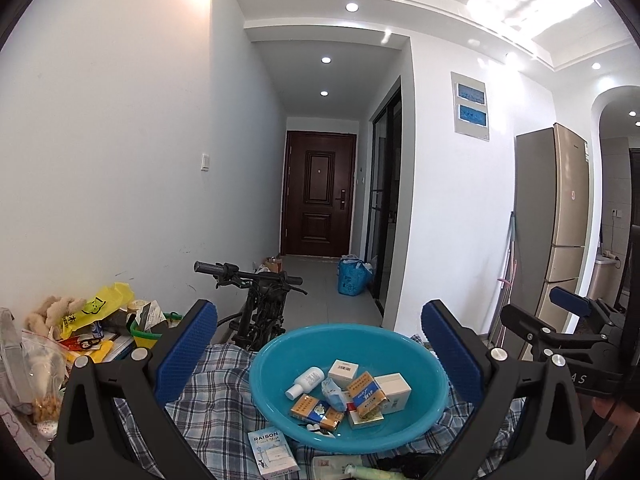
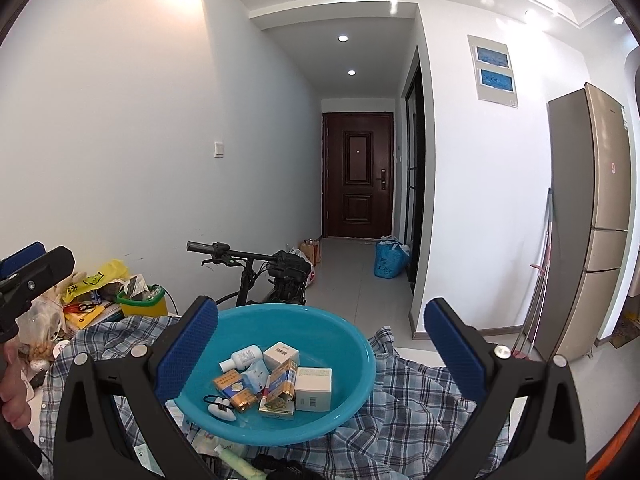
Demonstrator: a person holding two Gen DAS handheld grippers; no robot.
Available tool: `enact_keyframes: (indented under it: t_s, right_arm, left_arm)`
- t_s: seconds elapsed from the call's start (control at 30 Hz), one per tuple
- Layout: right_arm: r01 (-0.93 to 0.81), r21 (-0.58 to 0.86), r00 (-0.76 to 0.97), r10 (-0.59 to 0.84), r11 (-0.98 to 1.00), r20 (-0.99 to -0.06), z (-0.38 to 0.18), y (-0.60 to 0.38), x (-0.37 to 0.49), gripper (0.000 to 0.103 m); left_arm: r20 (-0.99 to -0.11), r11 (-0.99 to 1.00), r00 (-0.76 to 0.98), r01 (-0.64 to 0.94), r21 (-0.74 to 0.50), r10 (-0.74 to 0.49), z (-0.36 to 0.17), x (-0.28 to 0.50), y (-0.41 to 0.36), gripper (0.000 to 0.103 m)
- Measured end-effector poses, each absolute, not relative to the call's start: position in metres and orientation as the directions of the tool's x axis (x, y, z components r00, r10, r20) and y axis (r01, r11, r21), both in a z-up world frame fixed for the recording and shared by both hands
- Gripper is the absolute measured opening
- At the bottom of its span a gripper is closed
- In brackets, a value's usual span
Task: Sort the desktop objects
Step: 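Lift both grippers up and away from the basin, then move both grippers back over the pile of items on the shirt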
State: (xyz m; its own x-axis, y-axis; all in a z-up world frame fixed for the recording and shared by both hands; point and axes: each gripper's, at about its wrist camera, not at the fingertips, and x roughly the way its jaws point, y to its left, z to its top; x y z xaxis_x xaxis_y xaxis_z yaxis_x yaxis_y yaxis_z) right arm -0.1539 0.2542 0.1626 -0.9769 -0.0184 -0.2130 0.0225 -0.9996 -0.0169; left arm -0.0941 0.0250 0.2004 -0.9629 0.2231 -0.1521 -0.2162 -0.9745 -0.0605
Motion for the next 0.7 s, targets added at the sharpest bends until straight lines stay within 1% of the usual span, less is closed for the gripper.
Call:
enact_keyframes:
  t_s: [0.1, 0.27, 0.4, 0.7]
  right_arm:
    - [0.054, -0.025, -0.979, -0.048, -0.998, -0.200, 0.169, 0.248, -0.135, 0.103]
    - [0.073, -0.052, -0.986, -0.064, -0.996, -0.157, 0.185, 0.237, -0.102, 0.103]
    - [0.088, -0.058, -0.989, -0.080, -0.994, -0.124, 0.199, 0.232, -0.079, 0.103]
    - [0.102, -0.062, -0.993, -0.099, -0.993, -0.059, 0.217, 0.225, -0.042, 0.103]
  left_arm:
    - [-0.149, -0.973, -0.961, -0.229, -0.036, 0.232, 0.210, -0.076, 0.025, 0.103]
    - [-0.106, -0.971, -0.965, -0.240, -0.023, 0.241, 0.231, -0.035, 0.025, 0.103]
    - [-0.080, -0.972, -0.969, -0.234, 0.016, 0.232, 0.246, -0.008, 0.028, 0.103]
    - [-0.042, -0.965, -0.965, -0.262, 0.025, 0.261, 0.266, 0.031, 0.024, 0.103]
